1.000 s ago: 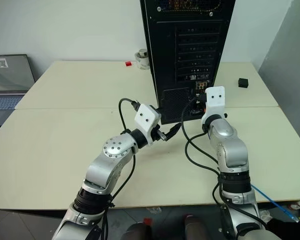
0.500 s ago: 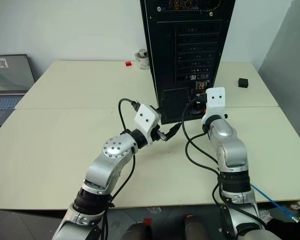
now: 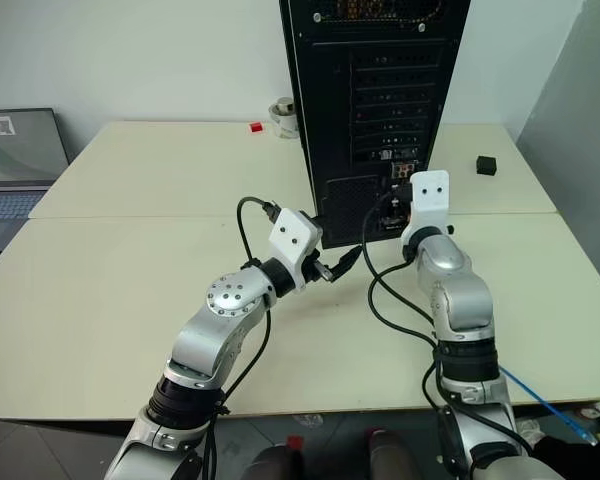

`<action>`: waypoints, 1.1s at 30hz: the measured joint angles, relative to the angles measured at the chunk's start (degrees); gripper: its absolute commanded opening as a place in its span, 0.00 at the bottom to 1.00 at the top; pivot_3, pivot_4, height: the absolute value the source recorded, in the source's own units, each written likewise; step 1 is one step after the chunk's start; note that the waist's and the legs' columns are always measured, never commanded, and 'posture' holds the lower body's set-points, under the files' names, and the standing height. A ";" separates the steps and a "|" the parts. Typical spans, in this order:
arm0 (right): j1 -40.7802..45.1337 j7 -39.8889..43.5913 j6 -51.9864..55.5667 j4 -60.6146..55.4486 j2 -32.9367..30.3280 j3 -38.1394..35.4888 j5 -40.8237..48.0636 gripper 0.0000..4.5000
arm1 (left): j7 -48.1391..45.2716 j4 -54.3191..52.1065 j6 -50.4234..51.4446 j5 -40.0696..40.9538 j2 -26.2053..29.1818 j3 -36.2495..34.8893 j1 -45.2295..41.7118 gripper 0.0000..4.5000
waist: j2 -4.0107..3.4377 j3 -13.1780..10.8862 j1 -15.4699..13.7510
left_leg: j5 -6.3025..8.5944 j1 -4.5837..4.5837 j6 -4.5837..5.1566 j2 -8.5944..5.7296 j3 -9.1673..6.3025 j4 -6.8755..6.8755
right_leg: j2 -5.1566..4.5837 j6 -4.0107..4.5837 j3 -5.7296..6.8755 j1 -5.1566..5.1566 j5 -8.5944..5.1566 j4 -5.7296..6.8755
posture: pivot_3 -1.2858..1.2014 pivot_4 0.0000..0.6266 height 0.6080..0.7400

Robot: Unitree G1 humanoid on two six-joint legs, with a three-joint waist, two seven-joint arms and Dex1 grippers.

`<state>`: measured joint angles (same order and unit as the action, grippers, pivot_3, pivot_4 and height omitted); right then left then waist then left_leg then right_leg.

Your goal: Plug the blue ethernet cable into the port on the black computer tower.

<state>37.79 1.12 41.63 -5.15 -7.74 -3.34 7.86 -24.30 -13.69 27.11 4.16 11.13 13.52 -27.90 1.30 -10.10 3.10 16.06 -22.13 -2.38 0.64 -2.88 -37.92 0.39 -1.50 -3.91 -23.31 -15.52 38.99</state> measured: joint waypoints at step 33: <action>1.15 2.84 -4.86 4.50 -2.80 0.16 -2.04 0.43 | -0.92 0.18 0.48 0.30 1.03 -0.52 0.13 0.92 | 0.00 0.00 -0.10 | 0.00 0.00 0.00 0.01 0.01 0.01 | 0.02 -0.02 -0.03 0.00 0.01 -0.03 | 0.52 0.24 1.00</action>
<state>38.94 3.96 36.77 -0.65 -10.53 -3.18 5.82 -25.22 -13.51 27.60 4.47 12.16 13.01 -27.77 1.29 -10.11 3.01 16.06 -22.14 -2.38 0.65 -2.87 -37.91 0.41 -1.52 -3.94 -23.31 -15.51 38.96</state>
